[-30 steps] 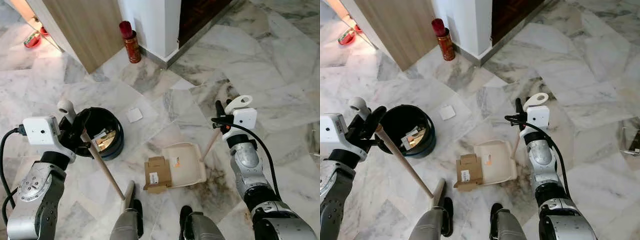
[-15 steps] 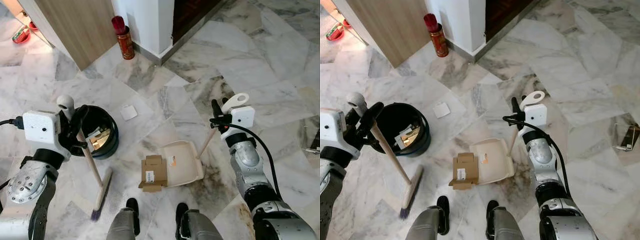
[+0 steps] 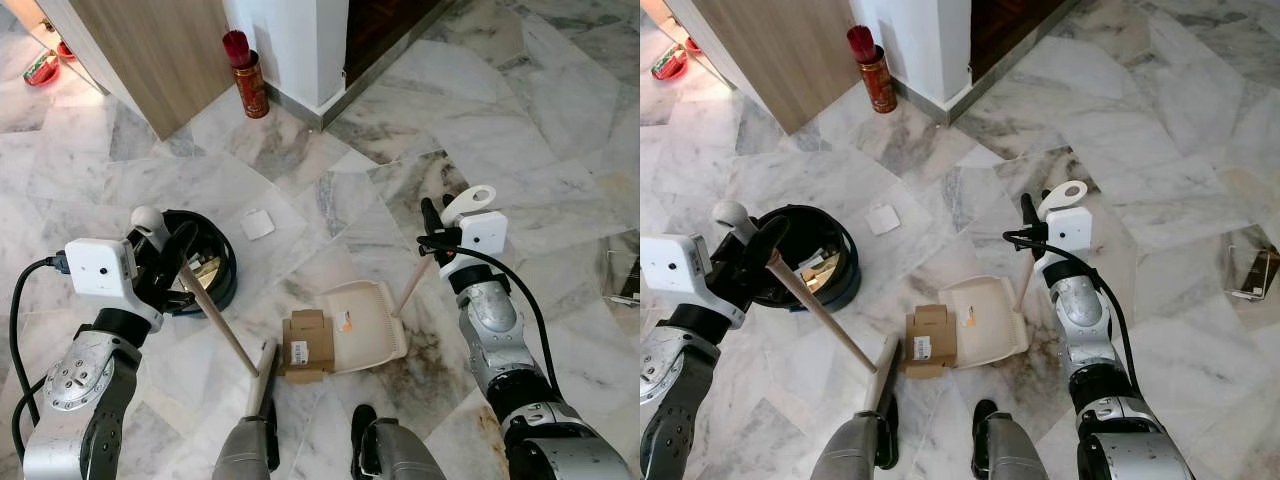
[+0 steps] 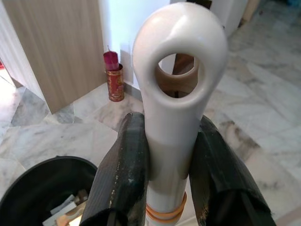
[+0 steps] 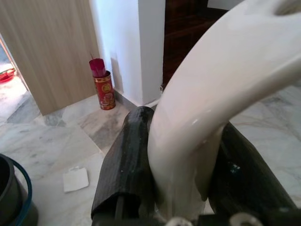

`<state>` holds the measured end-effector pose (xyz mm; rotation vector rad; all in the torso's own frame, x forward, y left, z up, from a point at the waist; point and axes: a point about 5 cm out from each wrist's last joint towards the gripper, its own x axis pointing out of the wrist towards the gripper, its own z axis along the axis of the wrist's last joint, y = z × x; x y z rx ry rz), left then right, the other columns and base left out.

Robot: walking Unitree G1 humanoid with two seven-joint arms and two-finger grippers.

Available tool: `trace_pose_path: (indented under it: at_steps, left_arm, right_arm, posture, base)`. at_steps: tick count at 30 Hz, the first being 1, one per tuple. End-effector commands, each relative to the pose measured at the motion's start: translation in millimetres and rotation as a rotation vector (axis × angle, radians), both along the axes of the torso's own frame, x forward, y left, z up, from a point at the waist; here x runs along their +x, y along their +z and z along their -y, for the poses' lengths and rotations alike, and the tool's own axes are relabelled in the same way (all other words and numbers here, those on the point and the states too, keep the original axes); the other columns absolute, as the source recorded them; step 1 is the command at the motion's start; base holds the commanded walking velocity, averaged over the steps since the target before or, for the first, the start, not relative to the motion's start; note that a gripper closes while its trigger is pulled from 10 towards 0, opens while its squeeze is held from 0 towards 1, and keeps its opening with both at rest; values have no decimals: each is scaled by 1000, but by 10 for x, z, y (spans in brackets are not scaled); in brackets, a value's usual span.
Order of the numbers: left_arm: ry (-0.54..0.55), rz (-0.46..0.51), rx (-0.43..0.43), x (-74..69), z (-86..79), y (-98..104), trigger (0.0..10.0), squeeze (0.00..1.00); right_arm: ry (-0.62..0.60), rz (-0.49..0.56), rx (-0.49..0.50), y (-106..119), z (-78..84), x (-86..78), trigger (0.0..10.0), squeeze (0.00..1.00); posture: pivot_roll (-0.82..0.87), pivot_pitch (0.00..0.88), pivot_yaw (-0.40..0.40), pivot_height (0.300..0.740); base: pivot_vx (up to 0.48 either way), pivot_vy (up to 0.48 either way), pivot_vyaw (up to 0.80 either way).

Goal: Sweep floor

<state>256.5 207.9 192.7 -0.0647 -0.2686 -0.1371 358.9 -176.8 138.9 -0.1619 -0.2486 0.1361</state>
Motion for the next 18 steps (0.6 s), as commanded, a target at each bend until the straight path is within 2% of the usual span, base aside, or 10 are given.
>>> trace_pose_path:
  at_steps: [1, 8, 12, 18]
  left_arm:
    - [0, 11, -55, 26, -57, -20, 10000, 0]
    - [-6, 40, -152, 139, -94, -38, 10000, 0]
    - [-1, 34, -291, 262, -137, -121, 10000, 0]
    - [-30, 71, -333, 345, -79, -48, 10000, 0]
  right_arm:
    - [0, -83, -6, -192, 32, -69, 10000, 0]
    - [-3, -79, -17, -169, 102, -78, 10000, 0]
    - [3, -95, -27, -204, 135, -112, 10000, 0]
    - [21, -103, -13, -193, 68, -84, 10000, 0]
  posture:
    - [82, 400, 24, 740]
    - [47, 417, 7, 740]
    - [35, 428, -14, 740]
    - [50, 422, -24, 740]
  base:
    - [0, 0, 0]
    - [0, 0, 0]
    - [0, 0, 0]
    - [0, 0, 0]
